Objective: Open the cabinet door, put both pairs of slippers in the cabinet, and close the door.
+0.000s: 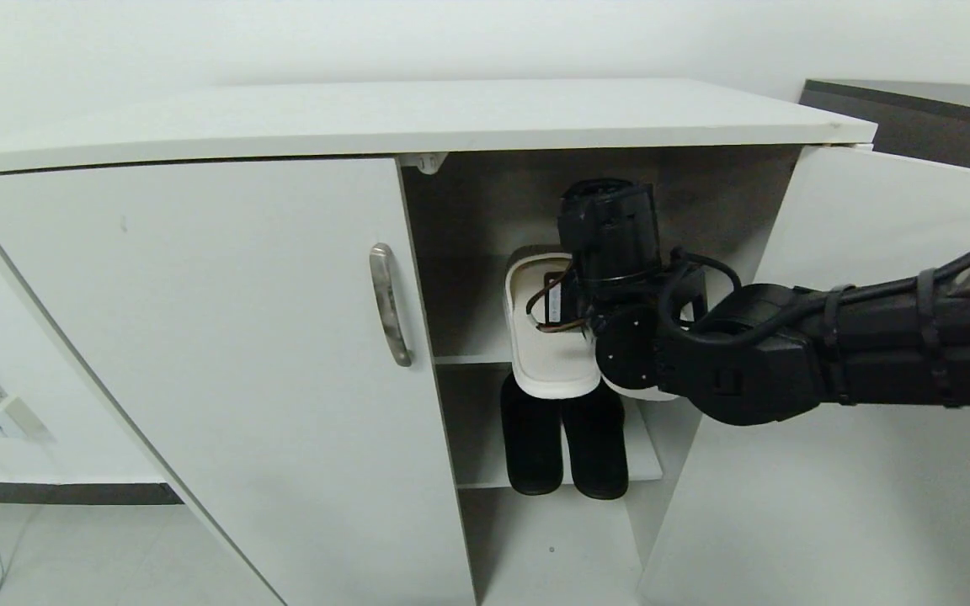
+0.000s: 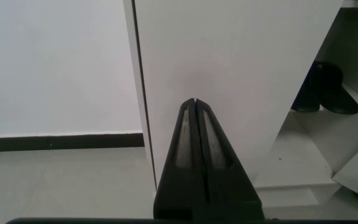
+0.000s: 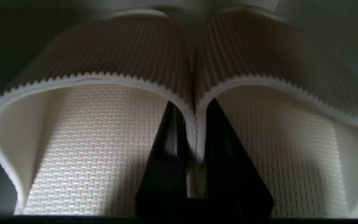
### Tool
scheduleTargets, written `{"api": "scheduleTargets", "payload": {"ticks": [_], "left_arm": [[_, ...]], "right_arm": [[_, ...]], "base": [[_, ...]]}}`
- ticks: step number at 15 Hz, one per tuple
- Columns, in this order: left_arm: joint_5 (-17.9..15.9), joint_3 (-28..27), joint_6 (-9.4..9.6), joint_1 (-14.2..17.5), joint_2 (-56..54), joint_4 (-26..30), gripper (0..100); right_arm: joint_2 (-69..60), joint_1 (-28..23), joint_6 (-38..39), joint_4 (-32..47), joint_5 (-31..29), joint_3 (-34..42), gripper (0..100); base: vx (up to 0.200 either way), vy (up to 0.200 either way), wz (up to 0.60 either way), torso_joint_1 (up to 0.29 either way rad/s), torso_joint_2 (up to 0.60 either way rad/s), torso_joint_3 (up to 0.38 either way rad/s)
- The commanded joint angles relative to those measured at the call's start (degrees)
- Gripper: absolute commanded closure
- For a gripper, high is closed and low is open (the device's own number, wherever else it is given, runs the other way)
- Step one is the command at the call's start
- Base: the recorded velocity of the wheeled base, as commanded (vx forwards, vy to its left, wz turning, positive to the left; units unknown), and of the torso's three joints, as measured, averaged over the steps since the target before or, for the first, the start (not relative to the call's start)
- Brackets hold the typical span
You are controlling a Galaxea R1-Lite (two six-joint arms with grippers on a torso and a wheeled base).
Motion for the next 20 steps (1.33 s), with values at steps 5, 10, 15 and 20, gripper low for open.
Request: {"api": "scheduleTargets", "payload": {"ticks": [5,10,15,20], "left_arm": [[0.1,0.0,-0.03,0.0,0.0,0.0,100],[0.2,0.0,-0.12,0.0,0.0,0.0,100],[0.2,0.0,-0.12,0.0,0.0,0.0,100],[0.2,0.0,-0.12,0.0,0.0,0.0,100]], "right_arm": [[5.4,-2.3,-0.1,1.8,4.2,-7.2,100],[7.3,-2.9,-1.0,1.7,4.2,-8.8,100],[8.4,-3.3,-1.0,1.8,4.4,-10.1,100],[5.5,-2.7,-0.9,1.8,4.3,-7.0,0]], "base": [[0.0,0.0,0.0,0.0,0.0,0.0],[0.0,0.0,0.0,0.0,0.0,0.0],[0.0,0.0,0.0,0.0,0.0,0.0],[0.0,0.0,0.0,0.0,0.0,0.0]]}}
